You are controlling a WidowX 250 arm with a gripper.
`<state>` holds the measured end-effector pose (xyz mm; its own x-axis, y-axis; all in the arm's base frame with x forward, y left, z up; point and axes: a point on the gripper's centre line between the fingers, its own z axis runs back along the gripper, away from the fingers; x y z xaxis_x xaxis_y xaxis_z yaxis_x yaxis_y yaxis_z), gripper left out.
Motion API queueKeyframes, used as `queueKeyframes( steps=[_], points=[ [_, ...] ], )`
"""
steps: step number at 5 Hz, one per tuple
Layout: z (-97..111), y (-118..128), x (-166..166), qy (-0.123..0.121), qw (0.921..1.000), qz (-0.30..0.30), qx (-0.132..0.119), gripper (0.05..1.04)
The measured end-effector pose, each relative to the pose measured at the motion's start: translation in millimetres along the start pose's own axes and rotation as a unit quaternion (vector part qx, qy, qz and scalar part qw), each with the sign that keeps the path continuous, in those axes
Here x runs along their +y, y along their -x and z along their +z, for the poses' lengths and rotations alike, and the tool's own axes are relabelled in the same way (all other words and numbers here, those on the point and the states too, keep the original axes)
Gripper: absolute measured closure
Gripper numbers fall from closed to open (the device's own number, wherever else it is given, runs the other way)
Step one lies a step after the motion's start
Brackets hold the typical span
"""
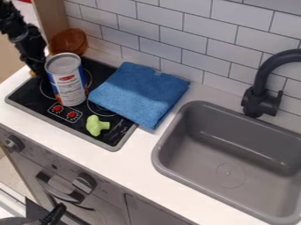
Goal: Put the glass bowl into burner
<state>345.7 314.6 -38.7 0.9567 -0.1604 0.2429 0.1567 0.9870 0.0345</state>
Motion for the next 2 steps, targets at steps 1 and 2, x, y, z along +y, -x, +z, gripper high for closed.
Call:
queueKeyframes(
  steps=[1, 2],
  points=[
    [-0.7, -4.9, -2.7, 0.0, 1.0, -0.004, -0.001, 0.706],
    [-1.4, -11.4, -5.1, -0.006, 0.9999, -0.013, -0.002, 0.706]
  ],
)
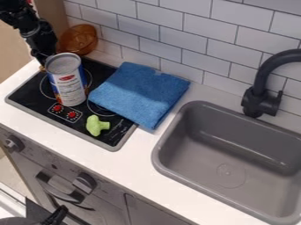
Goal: Put the glass bowl into burner
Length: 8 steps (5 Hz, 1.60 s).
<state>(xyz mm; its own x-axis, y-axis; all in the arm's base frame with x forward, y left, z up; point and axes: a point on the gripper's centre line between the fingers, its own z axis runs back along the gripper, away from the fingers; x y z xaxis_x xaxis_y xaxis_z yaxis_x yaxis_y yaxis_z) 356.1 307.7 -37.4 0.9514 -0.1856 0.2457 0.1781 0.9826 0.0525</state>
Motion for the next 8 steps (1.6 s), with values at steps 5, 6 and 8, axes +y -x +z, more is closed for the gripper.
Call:
queueKeyframes(
  steps=[5, 6, 8],
  points=[
    [14.7, -17.4, 2.3, 0.02, 0.9993, -0.017, -0.028, 0.12],
    [18.7, -18.3, 7.1, 0.017, 0.9992, -0.008, -0.036, 0.083],
    [21.2, -4.1, 16.1, -0.004, 0.9978, 0.059, -0.029, 0.083]
  ],
)
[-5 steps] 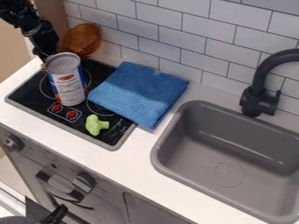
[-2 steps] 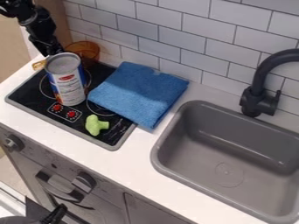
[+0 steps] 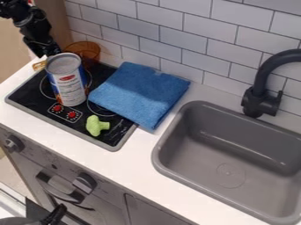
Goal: Put the glass bowl into burner
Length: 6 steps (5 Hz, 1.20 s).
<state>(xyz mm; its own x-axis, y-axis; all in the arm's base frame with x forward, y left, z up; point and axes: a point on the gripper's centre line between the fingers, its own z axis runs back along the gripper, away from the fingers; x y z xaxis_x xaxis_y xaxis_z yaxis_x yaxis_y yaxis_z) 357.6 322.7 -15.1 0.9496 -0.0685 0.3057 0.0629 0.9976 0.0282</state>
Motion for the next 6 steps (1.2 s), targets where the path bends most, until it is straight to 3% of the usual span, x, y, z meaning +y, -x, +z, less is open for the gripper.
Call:
queueKeyframes(
  steps=[1, 2, 3, 4, 6],
  points=[
    [17.6, 6.8, 18.4, -0.046, 0.9982, 0.038, 0.006, 0.083],
    [25.1, 30.2, 29.9, -0.047, 0.996, 0.069, 0.032, 0.083],
    [49.6, 54.2, 38.2, -0.074, 0.9911, 0.099, 0.05, 0.083],
    [63.9, 83.2, 33.4, -0.088, 0.9883, 0.089, 0.088, 0.083],
    [80.9, 114.3, -27.7, -0.048, 0.9916, 0.035, 0.115, 0.083]
  ],
)
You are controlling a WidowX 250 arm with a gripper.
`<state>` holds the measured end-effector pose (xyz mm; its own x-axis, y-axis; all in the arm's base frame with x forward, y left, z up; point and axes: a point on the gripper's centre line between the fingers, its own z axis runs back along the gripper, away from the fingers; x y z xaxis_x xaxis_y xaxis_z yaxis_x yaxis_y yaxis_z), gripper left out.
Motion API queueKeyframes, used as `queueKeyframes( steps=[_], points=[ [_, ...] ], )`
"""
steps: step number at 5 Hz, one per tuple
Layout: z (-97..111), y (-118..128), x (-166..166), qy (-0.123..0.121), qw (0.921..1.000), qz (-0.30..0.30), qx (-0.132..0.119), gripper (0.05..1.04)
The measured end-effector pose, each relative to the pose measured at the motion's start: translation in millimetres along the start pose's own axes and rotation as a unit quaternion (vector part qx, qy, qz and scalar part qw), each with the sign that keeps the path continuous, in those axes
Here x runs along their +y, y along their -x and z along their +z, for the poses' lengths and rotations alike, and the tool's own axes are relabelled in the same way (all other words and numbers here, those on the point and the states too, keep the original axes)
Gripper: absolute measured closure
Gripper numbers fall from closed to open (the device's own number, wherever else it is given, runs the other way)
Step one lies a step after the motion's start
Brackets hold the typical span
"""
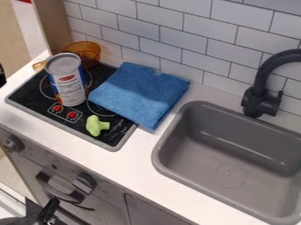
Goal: Put the glass bowl into burner
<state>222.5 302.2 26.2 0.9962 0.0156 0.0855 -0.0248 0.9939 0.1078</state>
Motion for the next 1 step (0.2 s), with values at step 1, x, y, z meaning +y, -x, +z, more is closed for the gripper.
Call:
queueKeyframes(
  steps=[1],
  points=[
    [2.7, 0.7, -37.7, 0.013, 0.9999, 0.005, -0.005, 0.083]
  ],
)
